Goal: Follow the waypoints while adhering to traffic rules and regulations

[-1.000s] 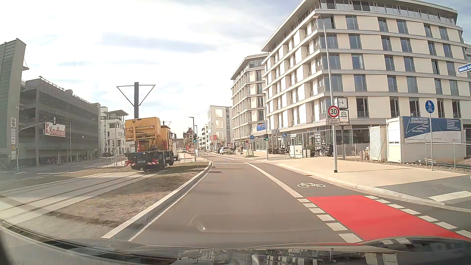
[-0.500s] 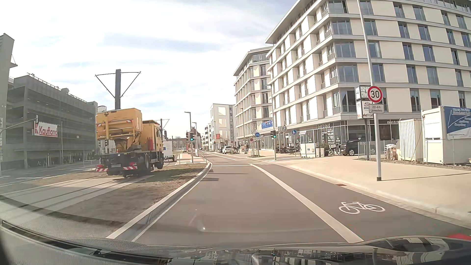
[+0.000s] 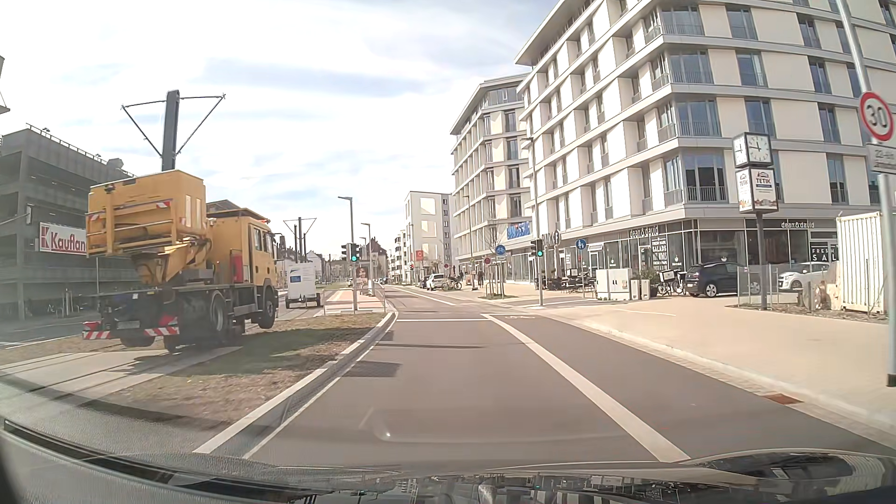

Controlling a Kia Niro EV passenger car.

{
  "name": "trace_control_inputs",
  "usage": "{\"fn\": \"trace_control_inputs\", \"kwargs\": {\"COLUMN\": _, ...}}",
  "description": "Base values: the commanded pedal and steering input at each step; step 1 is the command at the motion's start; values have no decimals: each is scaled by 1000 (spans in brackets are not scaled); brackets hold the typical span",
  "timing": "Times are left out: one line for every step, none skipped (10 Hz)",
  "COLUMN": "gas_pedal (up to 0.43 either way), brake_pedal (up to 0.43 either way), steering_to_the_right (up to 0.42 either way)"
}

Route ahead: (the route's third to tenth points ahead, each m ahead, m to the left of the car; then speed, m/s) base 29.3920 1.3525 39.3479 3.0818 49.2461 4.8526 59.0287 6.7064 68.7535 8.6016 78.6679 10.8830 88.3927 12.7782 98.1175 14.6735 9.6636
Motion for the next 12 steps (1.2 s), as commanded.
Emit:
{"fn": "trace_control_inputs", "kwargs": {"gas_pedal": 47, "brake_pedal": 0, "steering_to_the_right": -13}}
{"fn": "trace_control_inputs", "kwargs": {"gas_pedal": 47, "brake_pedal": 0, "steering_to_the_right": -13}}
{"fn": "trace_control_inputs", "kwargs": {"gas_pedal": 47, "brake_pedal": 0, "steering_to_the_right": -14}}
{"fn": "trace_control_inputs", "kwargs": {"gas_pedal": 59, "brake_pedal": 0, "steering_to_the_right": -15}}
{"fn": "trace_control_inputs", "kwargs": {"gas_pedal": 87, "brake_pedal": 0, "steering_to_the_right": -15}}
{"fn": "trace_control_inputs", "kwargs": {"gas_pedal": 130, "brake_pedal": 0, "steering_to_the_right": -15}}
{"fn": "trace_control_inputs", "kwargs": {"gas_pedal": 138, "brake_pedal": 0, "steering_to_the_right": -17}}
{"fn": "trace_control_inputs", "kwargs": {"gas_pedal": 150, "brake_pedal": 0, "steering_to_the_right": -18}}
{"fn": "trace_control_inputs", "kwargs": {"gas_pedal": 157, "brake_pedal": 0, "steering_to_the_right": -19}}
{"fn": "trace_control_inputs", "kwargs": {"gas_pedal": 177, "brake_pedal": 0, "steering_to_the_right": -21}}
{"fn": "trace_control_inputs", "kwargs": {"gas_pedal": 197, "brake_pedal": 0, "steering_to_the_right": -23}}
{"fn": "trace_control_inputs", "kwargs": {"gas_pedal": 209, "brake_pedal": 0, "steering_to_the_right": -23}}
